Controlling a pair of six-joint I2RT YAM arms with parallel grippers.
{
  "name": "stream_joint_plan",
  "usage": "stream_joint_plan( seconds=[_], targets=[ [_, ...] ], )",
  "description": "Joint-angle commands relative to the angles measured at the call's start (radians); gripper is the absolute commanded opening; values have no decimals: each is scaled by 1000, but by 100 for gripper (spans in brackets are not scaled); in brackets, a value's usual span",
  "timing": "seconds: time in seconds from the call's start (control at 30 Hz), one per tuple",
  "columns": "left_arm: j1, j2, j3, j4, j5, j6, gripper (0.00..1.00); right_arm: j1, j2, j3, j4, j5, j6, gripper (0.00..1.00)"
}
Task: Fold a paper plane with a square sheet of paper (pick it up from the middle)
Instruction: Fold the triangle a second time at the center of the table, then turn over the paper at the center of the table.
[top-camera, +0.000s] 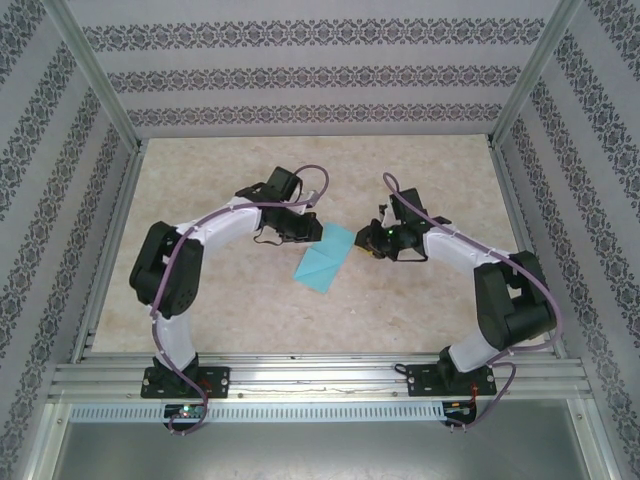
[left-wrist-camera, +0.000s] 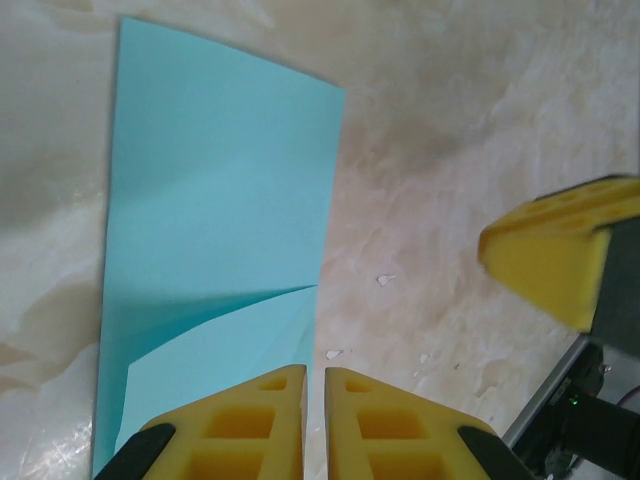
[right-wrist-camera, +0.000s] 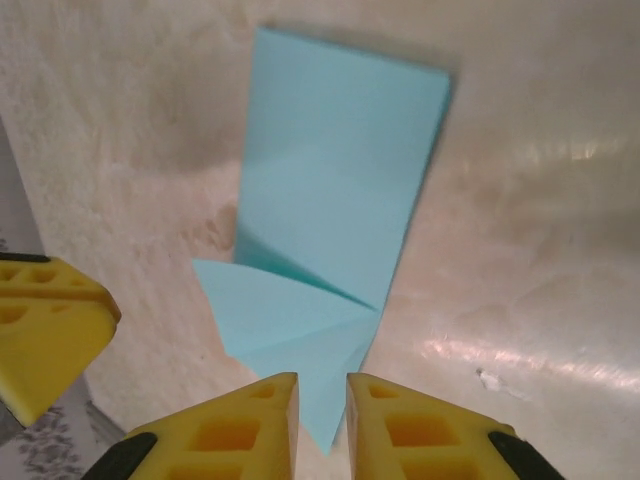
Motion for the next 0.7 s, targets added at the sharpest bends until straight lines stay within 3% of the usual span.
stream_joint_plan(
  seconds=[0.0,0.2,0.37,0.67],
  targets=[
    [-5,38,14,-136,-16,62,15,24,28,-53,109,-40,183,22],
    [-6,43,-76,-49,-47,37,14,52,110,-12,134,-30,200,24],
    [-5,69,-60,-67,-106,91,15,92,130,-23,151,35,237,25],
    [-5,124,-68,-35,-92,96,15,117,133,-63,190,23,270,25]
  ],
)
